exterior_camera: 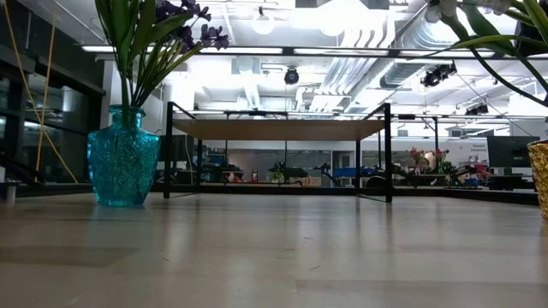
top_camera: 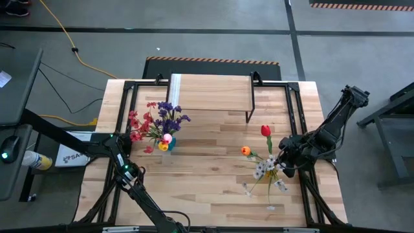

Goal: Pick and place flowers into a vace then onto a shelf
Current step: Put the yellow vase on the shelf

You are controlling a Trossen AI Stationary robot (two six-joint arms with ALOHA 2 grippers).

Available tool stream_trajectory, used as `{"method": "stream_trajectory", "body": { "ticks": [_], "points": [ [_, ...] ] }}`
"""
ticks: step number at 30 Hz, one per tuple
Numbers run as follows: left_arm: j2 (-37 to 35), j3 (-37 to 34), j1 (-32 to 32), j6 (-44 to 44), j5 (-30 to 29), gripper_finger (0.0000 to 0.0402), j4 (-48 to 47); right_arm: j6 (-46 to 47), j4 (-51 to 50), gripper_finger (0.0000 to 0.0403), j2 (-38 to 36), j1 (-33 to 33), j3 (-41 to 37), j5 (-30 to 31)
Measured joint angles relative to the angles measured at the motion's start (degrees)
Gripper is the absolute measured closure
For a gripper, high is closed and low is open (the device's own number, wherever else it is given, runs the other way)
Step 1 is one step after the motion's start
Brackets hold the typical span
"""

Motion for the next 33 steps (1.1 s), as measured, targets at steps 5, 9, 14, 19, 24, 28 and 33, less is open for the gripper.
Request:
{"method": "stream_trajectory", "body": {
  "ticks": [5, 9, 14, 19, 24, 28, 33],
  "points": [
    [0.00, 0.00, 0.00, 0.00, -0.02, 0.0307, -0.06, -0.57, 0.00, 0.0308, 0.00, 0.00, 0.00, -0.19],
    [0.00, 0.00, 0.00, 0.00, -0.02, 0.0307, -0.35, -0.73, 0.04, 0.0284, 0.00, 0.00, 0.00, -0.19],
    [0.00, 0.00, 0.00, 0.00, -0.02, 0.0307, -0.35, -0.33, 0.04, 0.0262, 0.00, 0.00, 0.00, -0.65],
    [0.00, 0.00, 0.00, 0.00, -0.02, 0.0307, -0.37, -0.22, 0.04, 0.0248, 0.00, 0.00, 0.00, -0.79],
    [0.00, 0.00, 0.00, 0.00, -0.02, 0.0307, -0.36, -0.21, 0.07, 0.0246, 0.00, 0.00, 0.00, -0.83],
    [0.00, 0.00, 0.00, 0.00, -0.02, 0.0307, -0.37, -0.21, 0.07, 0.0250, 0.07, 0.00, 0.00, -0.83],
    [0.00, 0.00, 0.00, 0.00, -0.02, 0.0307, -0.37, -0.21, 0.59, 0.0249, 0.07, 0.00, 0.00, -0.84]
  ]
}}
